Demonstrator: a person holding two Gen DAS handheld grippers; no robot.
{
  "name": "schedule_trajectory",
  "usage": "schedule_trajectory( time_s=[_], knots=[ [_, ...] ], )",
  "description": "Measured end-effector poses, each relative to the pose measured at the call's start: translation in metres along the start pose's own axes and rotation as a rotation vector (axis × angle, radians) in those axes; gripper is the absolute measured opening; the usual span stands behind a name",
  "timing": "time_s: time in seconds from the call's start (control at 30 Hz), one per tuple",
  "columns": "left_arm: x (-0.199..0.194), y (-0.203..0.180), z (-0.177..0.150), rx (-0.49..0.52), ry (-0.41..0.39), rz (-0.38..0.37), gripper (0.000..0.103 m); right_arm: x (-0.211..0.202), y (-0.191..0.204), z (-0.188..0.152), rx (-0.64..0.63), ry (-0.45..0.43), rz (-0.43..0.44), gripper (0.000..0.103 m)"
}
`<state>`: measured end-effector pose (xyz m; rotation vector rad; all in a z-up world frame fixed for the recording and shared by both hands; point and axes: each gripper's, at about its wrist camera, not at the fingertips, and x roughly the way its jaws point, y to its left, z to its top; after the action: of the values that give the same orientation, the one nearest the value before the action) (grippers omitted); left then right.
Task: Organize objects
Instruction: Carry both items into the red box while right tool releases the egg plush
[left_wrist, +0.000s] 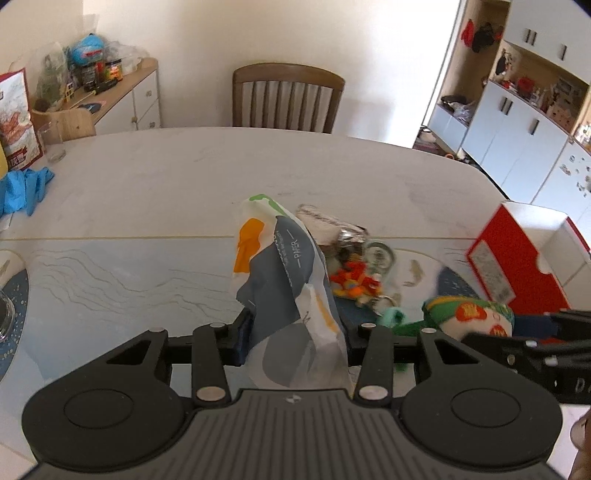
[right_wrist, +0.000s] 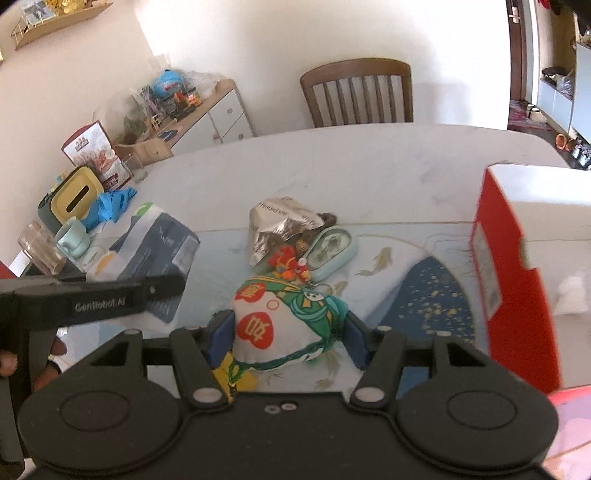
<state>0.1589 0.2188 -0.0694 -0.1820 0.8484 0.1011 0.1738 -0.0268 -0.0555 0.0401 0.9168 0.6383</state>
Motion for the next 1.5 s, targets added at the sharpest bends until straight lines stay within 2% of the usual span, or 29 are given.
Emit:
schedule_trajectory(
  time_s=[0.67,1.1,1.5],
  knots=[
    [-0.034,-0.124,0.013,0.142,-0.004,-0.153,0.043,-0.08,-0.067,0.01,0.018,-0.102,-0.008,0.06],
    [-0.028,-0.199,0.028,0.2,-0.013,-0.2,0.043,-0.118,-0.135,0.023,0.022,-0.159,-0.069,0.06],
    [-0.002,-0.271,0.045,0.296,-0.002,-0.223,0.043,-0.137,-0.2,0.044,0.012,-0.199,-0.146,0.06]
  ],
)
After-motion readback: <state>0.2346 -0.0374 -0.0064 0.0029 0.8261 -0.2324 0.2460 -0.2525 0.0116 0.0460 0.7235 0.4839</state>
